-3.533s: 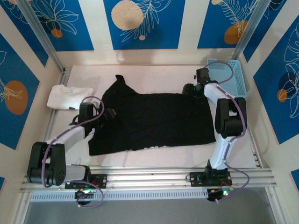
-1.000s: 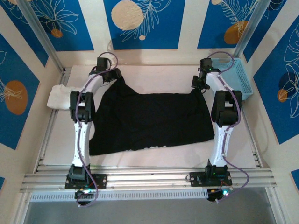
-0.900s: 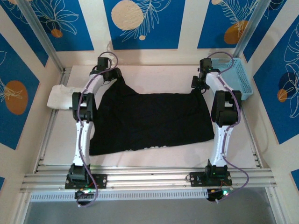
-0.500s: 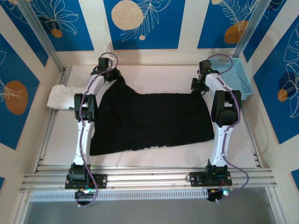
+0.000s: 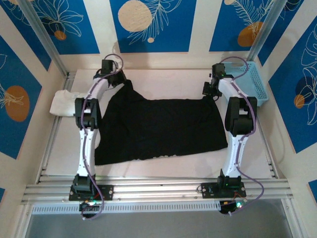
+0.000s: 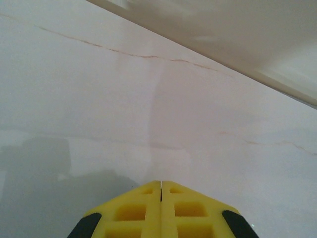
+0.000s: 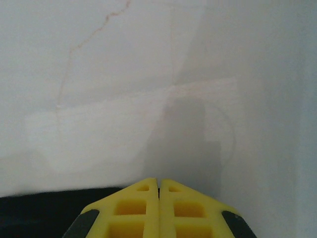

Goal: Fold the inside-out t-shirt

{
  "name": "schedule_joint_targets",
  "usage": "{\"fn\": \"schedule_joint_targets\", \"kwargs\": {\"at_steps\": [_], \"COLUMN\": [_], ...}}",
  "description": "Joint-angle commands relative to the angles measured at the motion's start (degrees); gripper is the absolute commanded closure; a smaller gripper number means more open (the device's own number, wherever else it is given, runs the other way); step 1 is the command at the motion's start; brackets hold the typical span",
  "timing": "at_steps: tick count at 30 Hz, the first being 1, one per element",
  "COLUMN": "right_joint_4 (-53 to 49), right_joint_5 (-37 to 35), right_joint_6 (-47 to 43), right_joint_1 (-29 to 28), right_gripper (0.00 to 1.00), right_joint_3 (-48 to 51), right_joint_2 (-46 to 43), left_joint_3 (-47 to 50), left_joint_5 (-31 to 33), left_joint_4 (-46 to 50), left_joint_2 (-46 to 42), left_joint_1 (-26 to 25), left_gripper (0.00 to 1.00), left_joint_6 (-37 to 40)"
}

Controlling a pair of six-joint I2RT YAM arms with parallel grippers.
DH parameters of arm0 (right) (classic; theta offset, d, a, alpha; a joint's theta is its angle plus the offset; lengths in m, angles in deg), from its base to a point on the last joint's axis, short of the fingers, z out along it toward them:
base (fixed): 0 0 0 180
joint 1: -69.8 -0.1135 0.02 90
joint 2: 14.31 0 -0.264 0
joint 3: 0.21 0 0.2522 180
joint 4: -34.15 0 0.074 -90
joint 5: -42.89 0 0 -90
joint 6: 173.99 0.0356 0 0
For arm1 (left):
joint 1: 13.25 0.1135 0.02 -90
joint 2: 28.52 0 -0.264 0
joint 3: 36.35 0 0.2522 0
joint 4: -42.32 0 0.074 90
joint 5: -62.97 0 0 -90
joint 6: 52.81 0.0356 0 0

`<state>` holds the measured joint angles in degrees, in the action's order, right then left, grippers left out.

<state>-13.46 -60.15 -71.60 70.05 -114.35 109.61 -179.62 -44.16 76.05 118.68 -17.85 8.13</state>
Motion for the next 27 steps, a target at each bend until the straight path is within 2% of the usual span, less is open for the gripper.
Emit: {"fn": "schedule_joint_targets", "kwargs": {"at_steps": [1, 10, 17, 22, 27], "right_joint_4": [0.61, 0.92, -0.1, 0.62, 0.83], "right_joint_5": [2.96, 3.54, 2.89, 2.71, 3.21], "right_joint_6": [0.98, 1.19, 1.43, 3.03, 5.22], "right_joint_1": [0.53, 0.89, 1.4, 2.82, 4.57], "right_gripper": [1.0, 1.0, 1.0, 1.0, 1.0], "right_joint_3": [0.45, 2.58, 7.16, 14.01, 20.97], "right_joint_2": [-3.66, -6.89, -12.25, -17.6, -23.76], "left_joint_3": [6.84, 30.76, 51.36, 64.43, 71.72], "left_joint_5": [-1.04, 0.45, 3.41, 5.48, 5.82], "left_joint_4": [-6.99, -17.15, -23.41, -22.85, -14.21], "left_joint_2": [-10.53, -28.2, -45.66, -60.14, -72.59], "left_joint_1": [0.69, 0.37, -0.27, -0.32, -0.22], "left_gripper": [1.0, 1.0, 1.0, 1.0, 1.0], "left_joint_6": [-0.2, -2.32, -5.47, -9.61, -11.19]}}
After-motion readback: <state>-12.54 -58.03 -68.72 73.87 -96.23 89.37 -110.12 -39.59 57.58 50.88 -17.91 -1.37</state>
